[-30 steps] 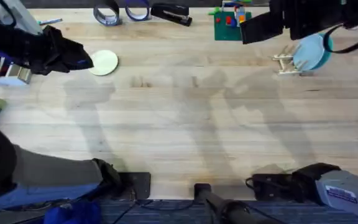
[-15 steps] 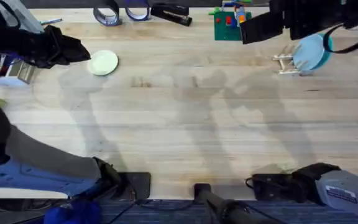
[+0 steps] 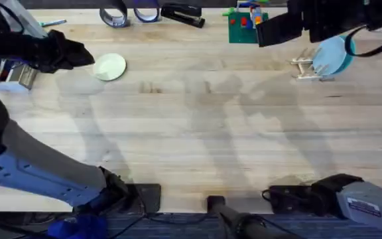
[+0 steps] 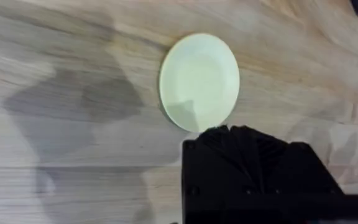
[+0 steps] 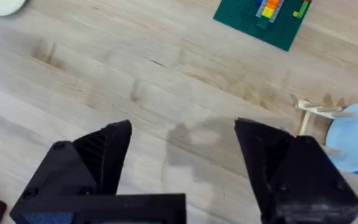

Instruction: Pick up the plates from the table one by one and place each into a slot on the dish rack.

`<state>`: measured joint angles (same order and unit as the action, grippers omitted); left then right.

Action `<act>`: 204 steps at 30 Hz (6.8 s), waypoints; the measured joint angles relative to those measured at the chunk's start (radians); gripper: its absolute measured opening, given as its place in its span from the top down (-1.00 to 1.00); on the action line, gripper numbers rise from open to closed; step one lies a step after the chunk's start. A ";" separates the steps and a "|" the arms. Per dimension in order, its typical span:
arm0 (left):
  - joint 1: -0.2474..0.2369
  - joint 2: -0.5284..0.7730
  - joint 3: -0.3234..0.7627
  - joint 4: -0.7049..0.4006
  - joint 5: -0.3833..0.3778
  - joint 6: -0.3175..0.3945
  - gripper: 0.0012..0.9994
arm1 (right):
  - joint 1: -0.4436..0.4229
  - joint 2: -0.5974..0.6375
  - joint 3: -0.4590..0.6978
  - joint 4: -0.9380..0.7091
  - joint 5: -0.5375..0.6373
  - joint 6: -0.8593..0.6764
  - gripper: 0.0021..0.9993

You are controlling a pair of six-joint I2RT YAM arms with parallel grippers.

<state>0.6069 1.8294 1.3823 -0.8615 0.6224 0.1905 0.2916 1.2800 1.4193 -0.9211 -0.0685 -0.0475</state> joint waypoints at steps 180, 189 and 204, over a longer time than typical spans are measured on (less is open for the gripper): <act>0.091 0.358 0.108 0.066 0.232 -0.042 0.92 | 0.426 1.082 0.579 0.684 -0.292 0.642 -0.99; 0.091 0.358 0.108 0.066 0.232 -0.042 0.92 | 0.450 1.187 0.678 0.707 -0.291 0.701 -0.99; 0.091 0.358 0.108 0.066 0.232 -0.042 0.92 | 0.483 1.270 0.760 0.735 -0.243 0.859 -0.99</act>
<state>0.6975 2.1872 1.4902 -0.7956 0.8547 0.1490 0.7750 2.5500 2.1796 -0.1862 -0.3113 0.8119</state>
